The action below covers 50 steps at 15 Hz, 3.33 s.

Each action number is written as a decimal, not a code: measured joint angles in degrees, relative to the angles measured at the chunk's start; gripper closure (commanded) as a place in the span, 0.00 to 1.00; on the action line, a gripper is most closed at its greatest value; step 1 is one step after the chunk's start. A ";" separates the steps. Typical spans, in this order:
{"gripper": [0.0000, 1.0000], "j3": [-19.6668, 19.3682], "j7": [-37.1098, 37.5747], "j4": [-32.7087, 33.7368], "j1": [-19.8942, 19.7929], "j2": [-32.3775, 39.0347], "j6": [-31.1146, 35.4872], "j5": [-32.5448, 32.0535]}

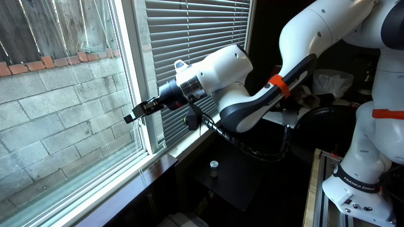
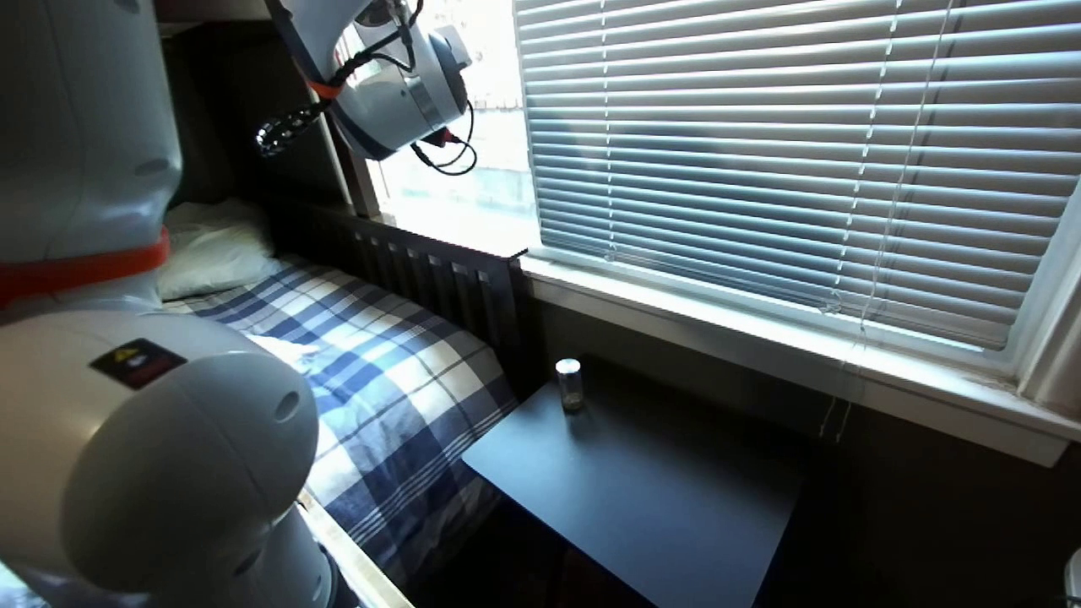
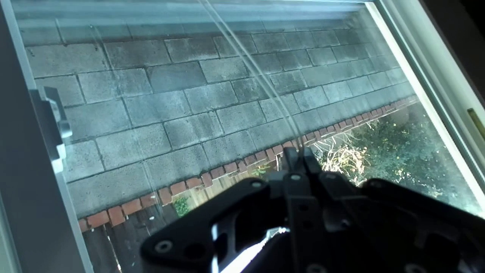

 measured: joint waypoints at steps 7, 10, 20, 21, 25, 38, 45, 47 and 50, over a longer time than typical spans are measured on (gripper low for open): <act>0.99 6.39 2.37 -0.96 -7.01 5.82 0.96 -0.29; 0.99 9.31 3.37 -2.31 -10.26 7.53 0.96 -0.37; 0.99 18.36 4.39 -6.23 -20.29 14.76 0.96 -0.47; 0.99 19.06 4.39 -6.49 -21.11 15.45 0.96 -0.48; 0.99 21.26 4.38 -6.74 -23.58 17.34 0.93 -0.67; 0.99 23.26 3.65 -7.11 -26.09 14.01 -2.77 -1.01; 0.99 18.80 3.99 -10.95 -26.58 5.52 -2.77 -0.39; 0.99 17.76 4.01 -12.03 -26.52 3.69 -2.77 -0.38; 0.99 17.03 4.01 -13.09 -26.29 1.88 -2.77 -0.38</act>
